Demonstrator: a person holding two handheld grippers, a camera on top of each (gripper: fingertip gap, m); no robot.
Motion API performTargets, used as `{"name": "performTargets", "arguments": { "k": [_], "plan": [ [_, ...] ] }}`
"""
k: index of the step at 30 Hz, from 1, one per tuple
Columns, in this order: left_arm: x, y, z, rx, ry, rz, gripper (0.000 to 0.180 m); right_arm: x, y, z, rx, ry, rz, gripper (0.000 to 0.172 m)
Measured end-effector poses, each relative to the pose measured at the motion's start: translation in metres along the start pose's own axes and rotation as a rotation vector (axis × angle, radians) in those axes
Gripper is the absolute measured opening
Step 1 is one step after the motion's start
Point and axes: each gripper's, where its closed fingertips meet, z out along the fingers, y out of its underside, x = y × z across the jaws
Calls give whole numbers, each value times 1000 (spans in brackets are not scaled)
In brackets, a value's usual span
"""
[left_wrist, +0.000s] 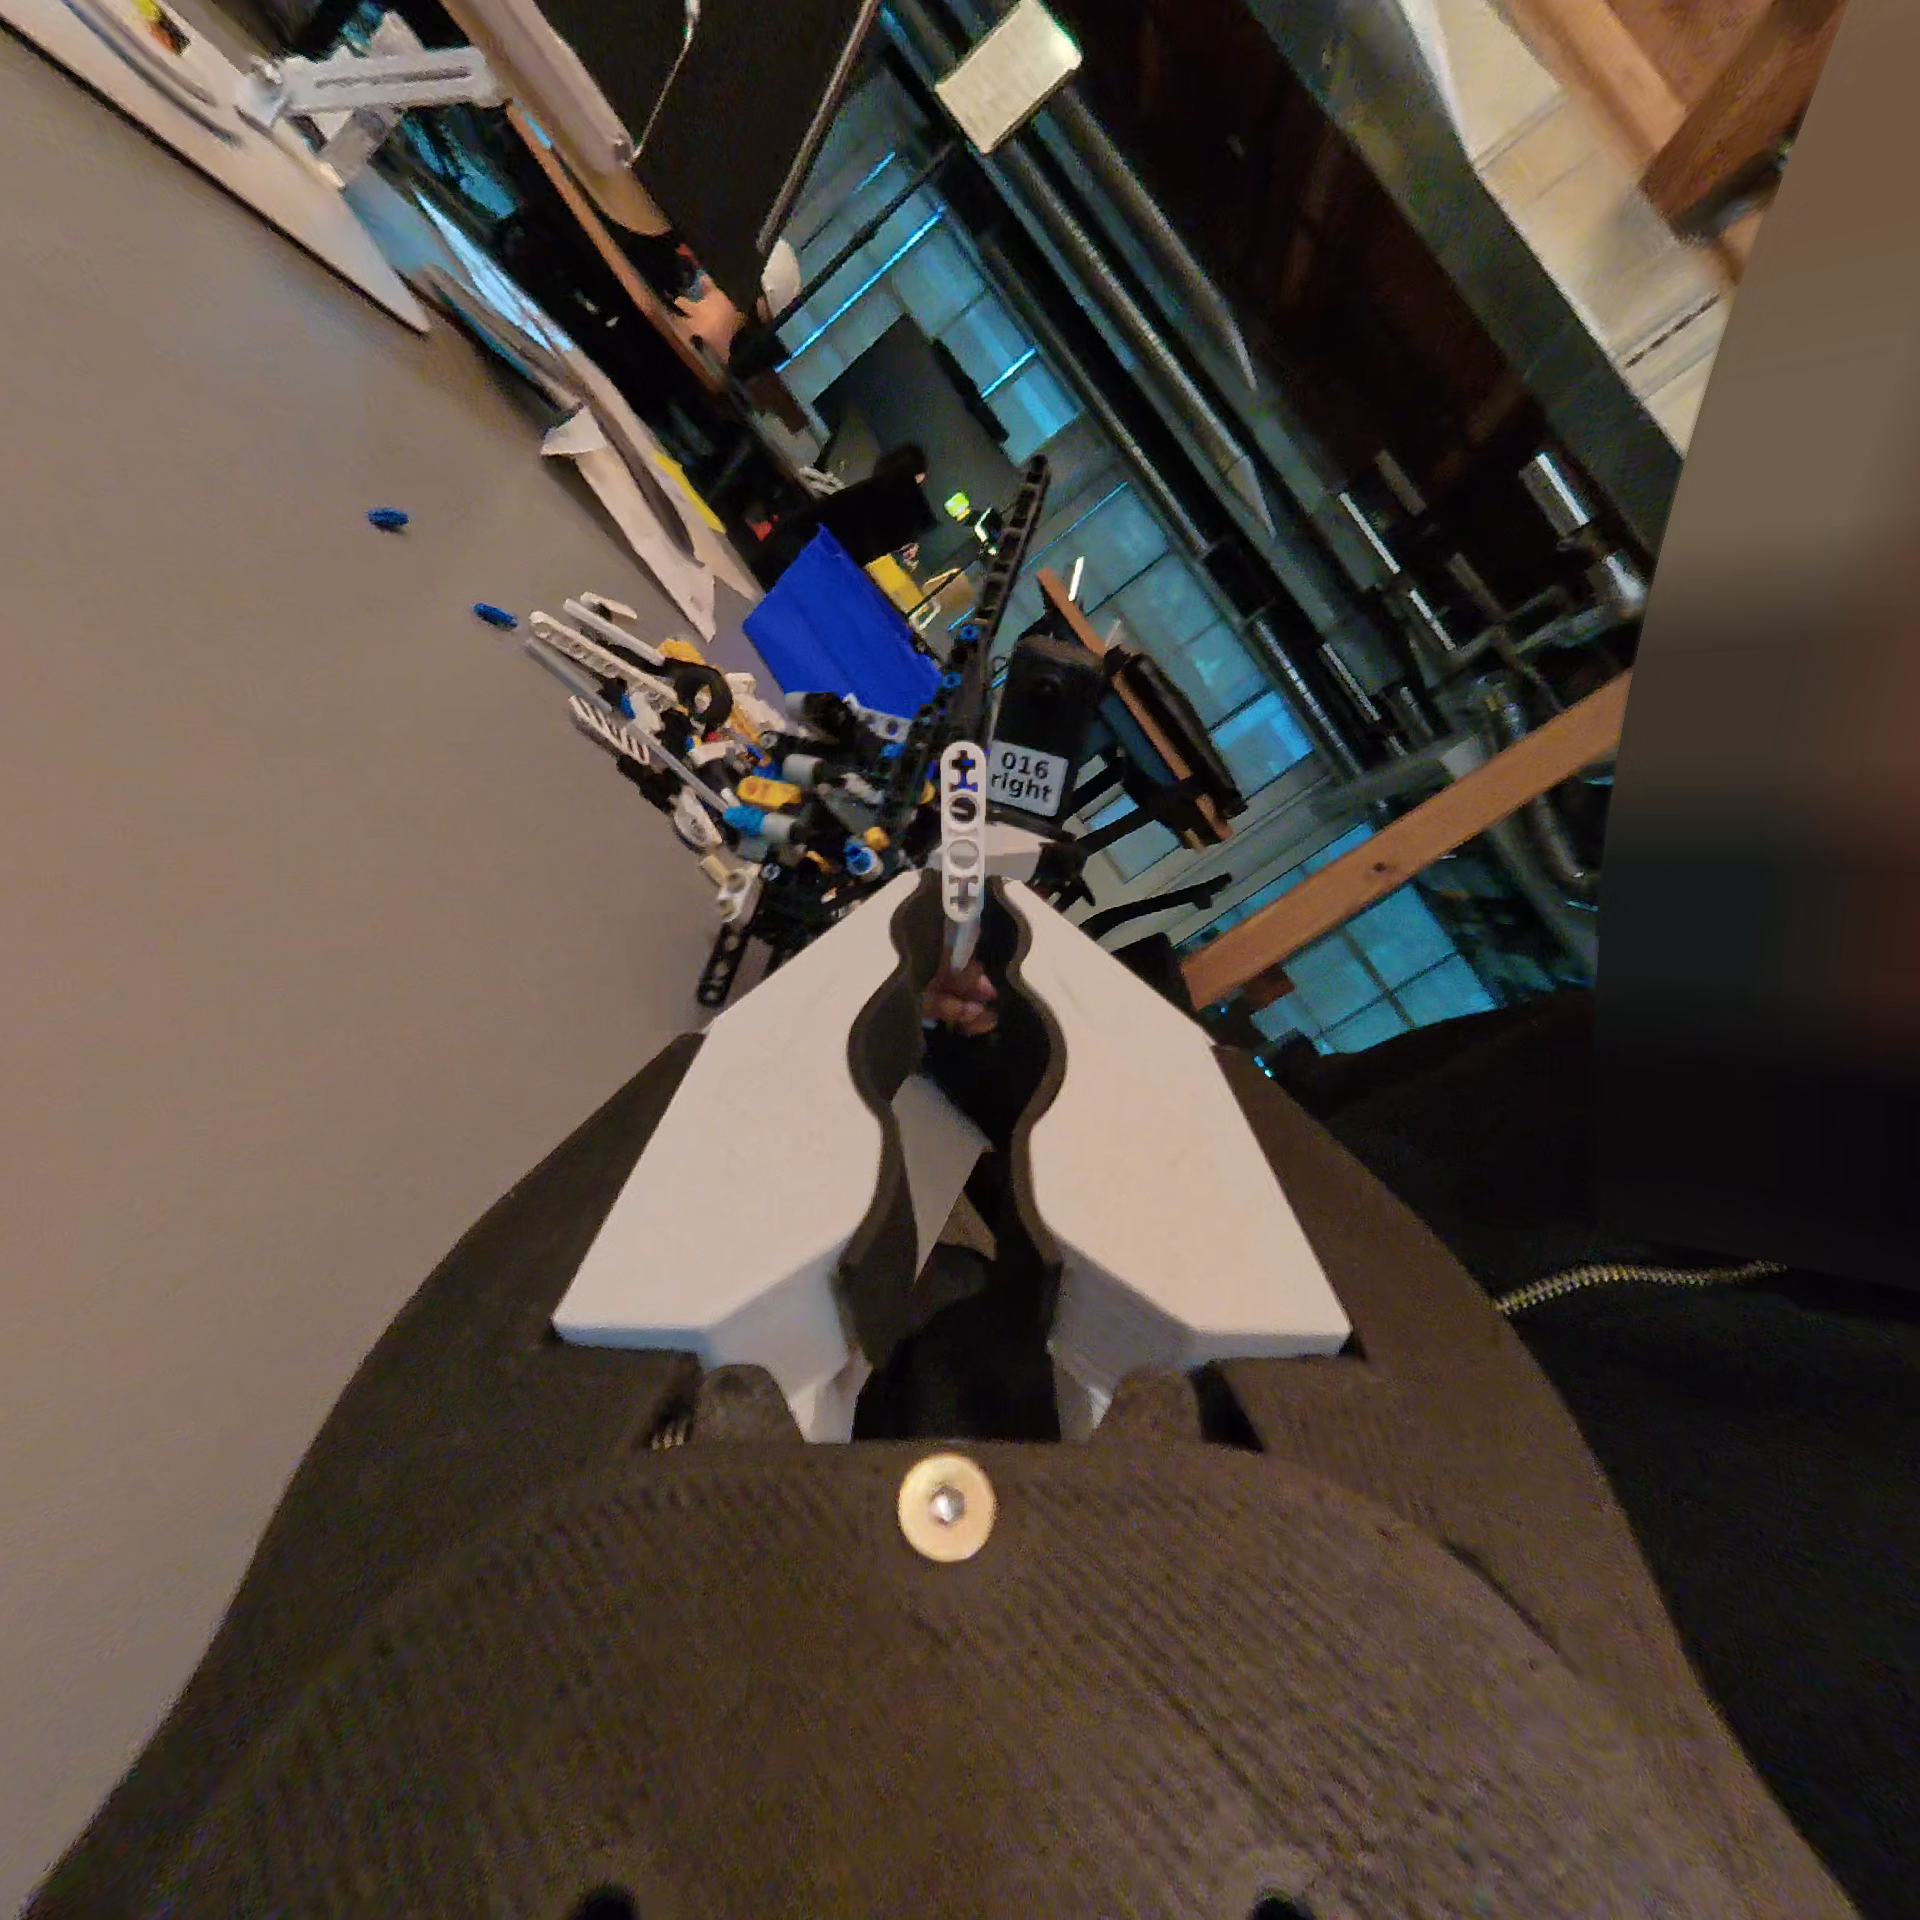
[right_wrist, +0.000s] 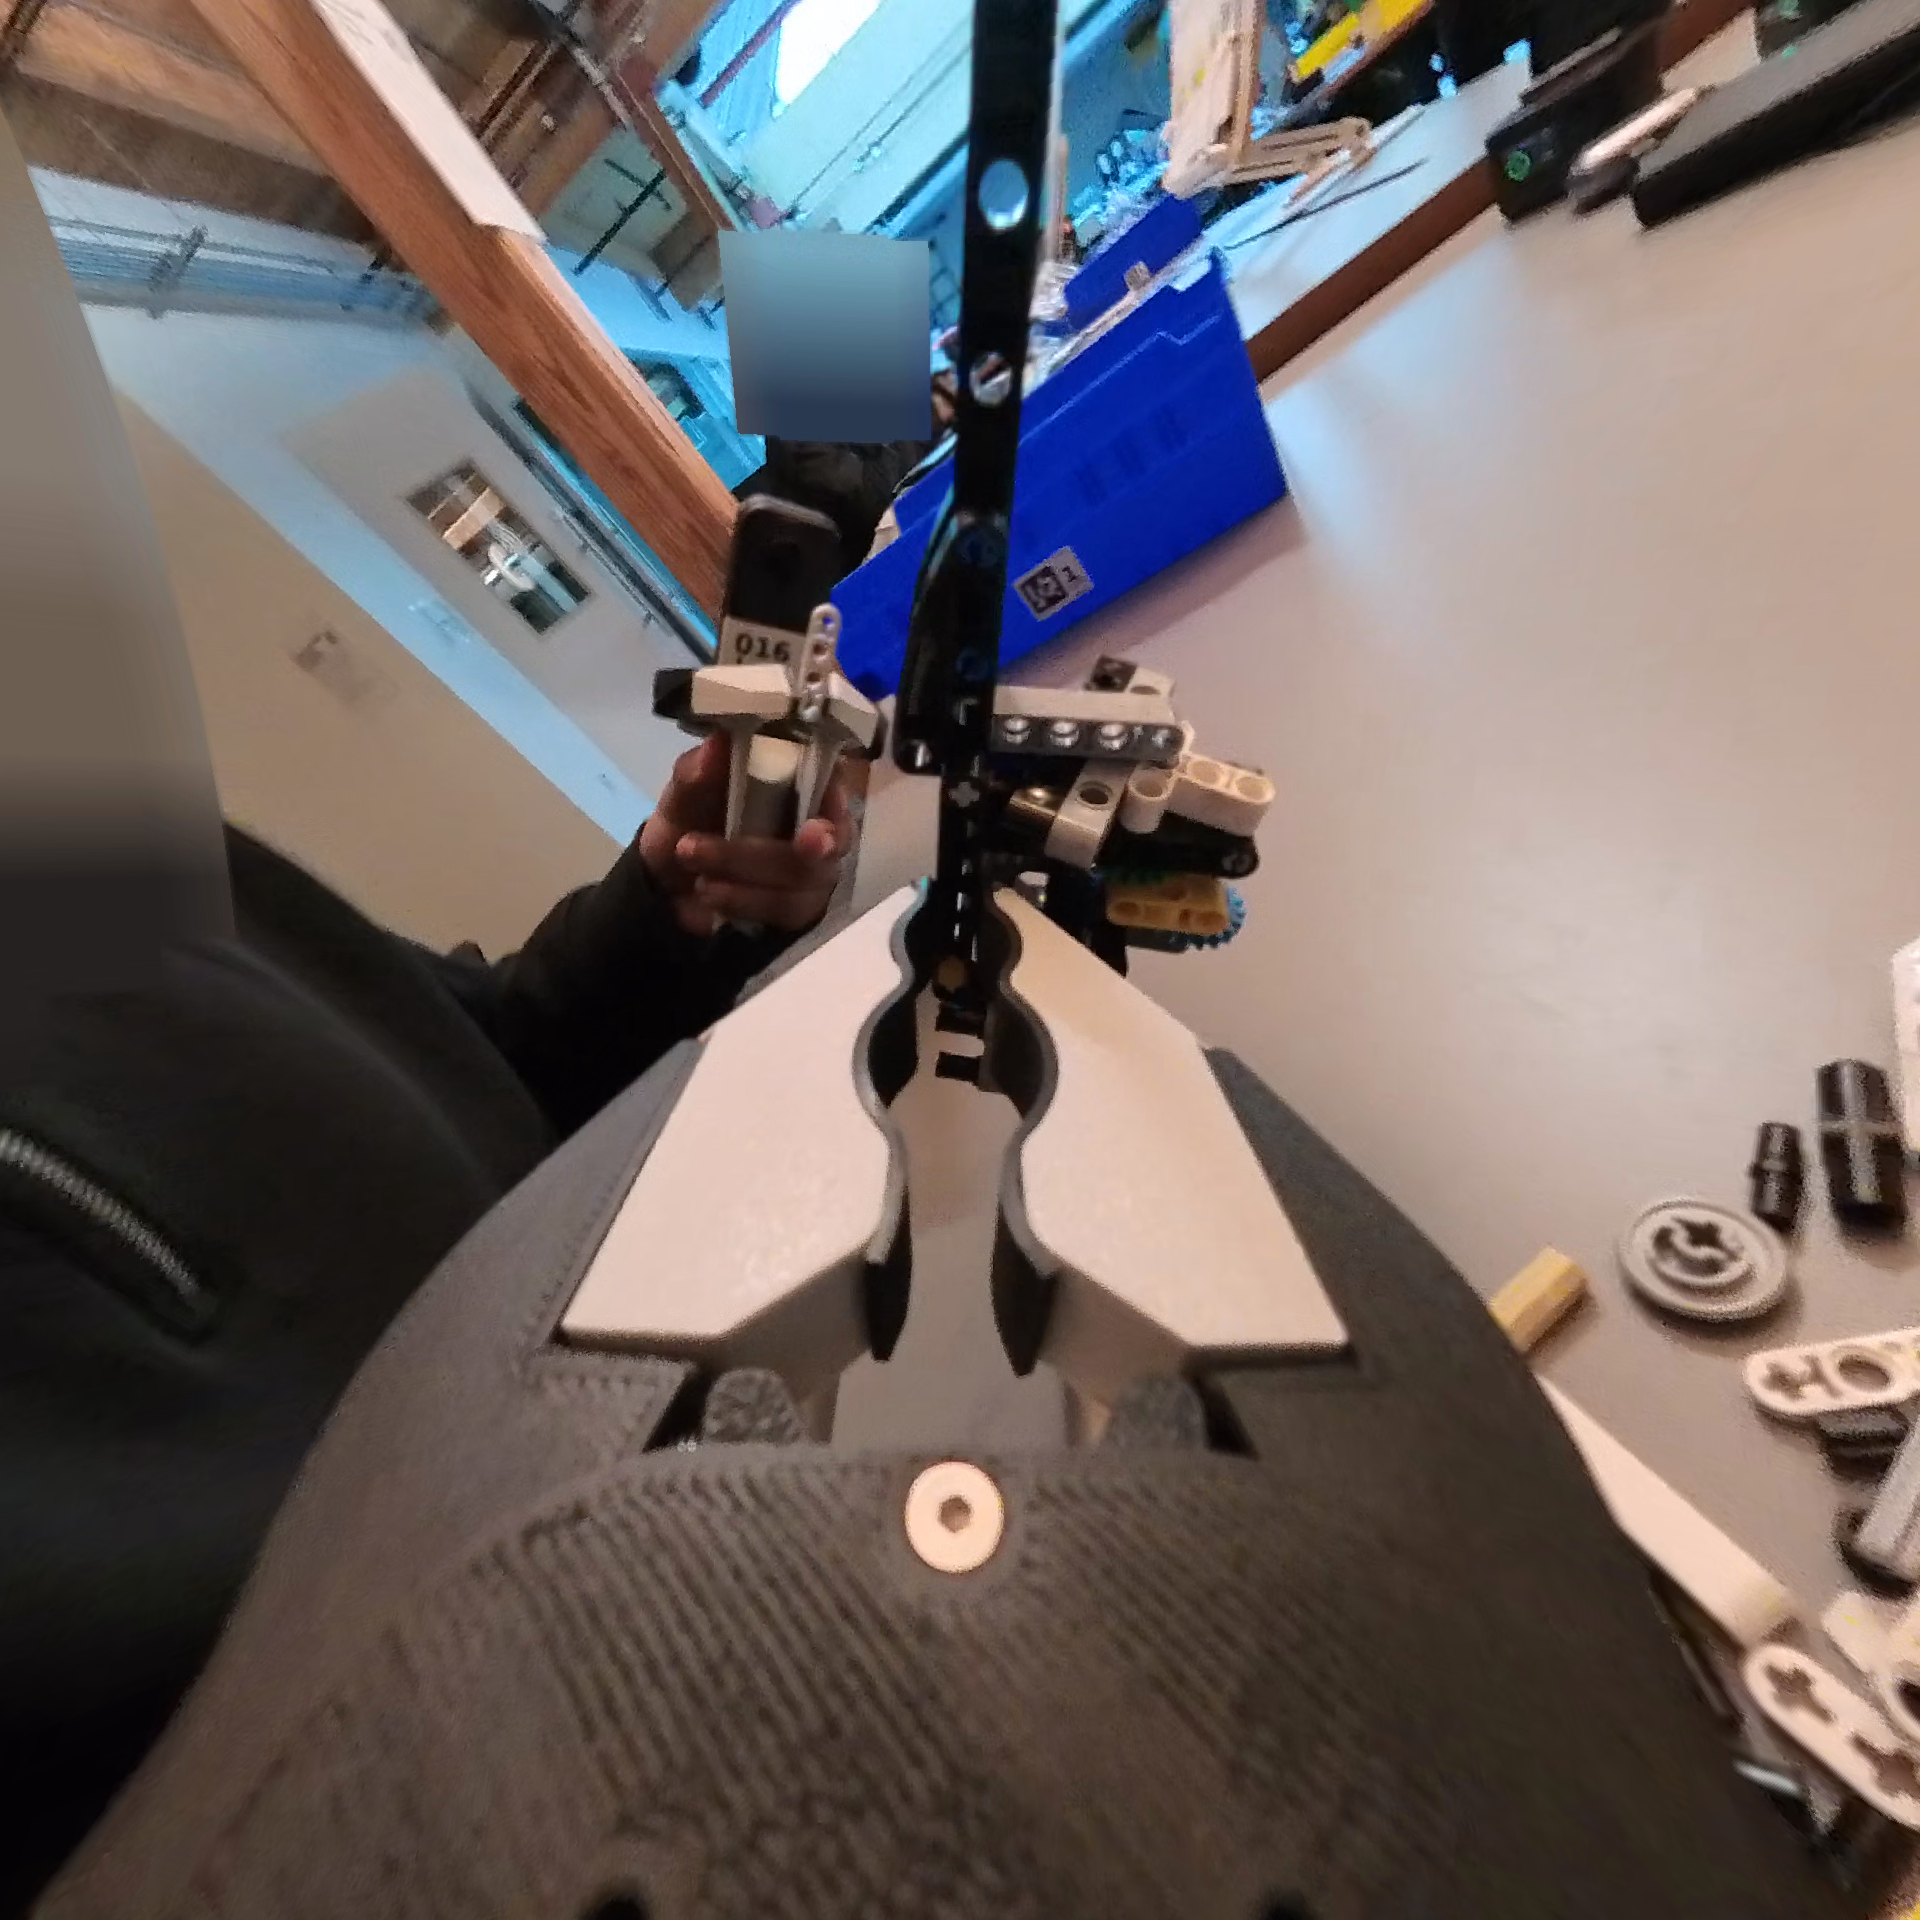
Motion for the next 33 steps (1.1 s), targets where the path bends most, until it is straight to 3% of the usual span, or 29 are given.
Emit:
{"name": "performTargets", "arguments": {
  "k": [9, 11, 14, 17, 20, 24, 28, 31, 33],
  "plan": [
    [-7, -10, 4, 53, -45, 30, 5, 58, -11, 41, 13, 91, 397, 9],
    [-9, -11, 3, 69, -53, 25, 4, 62, -14, 39, 30, 112, 401, 10],
    [-13, -9, 4, 82, -61, 12, 4, 58, -17, 24, 64, 163, 329, 30],
    [-12, -6, 10, 90, -22, -53, 4, 50, -7, 4, 15, 257, 192, 52],
    [-7, 0, 23, 72, 26, -101, 4, 51, 6, -19, -47, 414, 39, 58],
    [8, 18, 49, -9, 113, -164, 5, 3, -11, -28, 47, 445, -451, 61],
    [20, 47, 78, -145, 197, -263, 5, -29, 4, -11, -30, 455, -872, 52],
    [22, 67, 93, -226, 200, -290, 5, -24, 18, -9, -110, 463, -948, 52],
    [24, 74, 98, -241, 199, -298, 5, -29, 16, -14, -71, 442, -944, 40]
  ]
}}
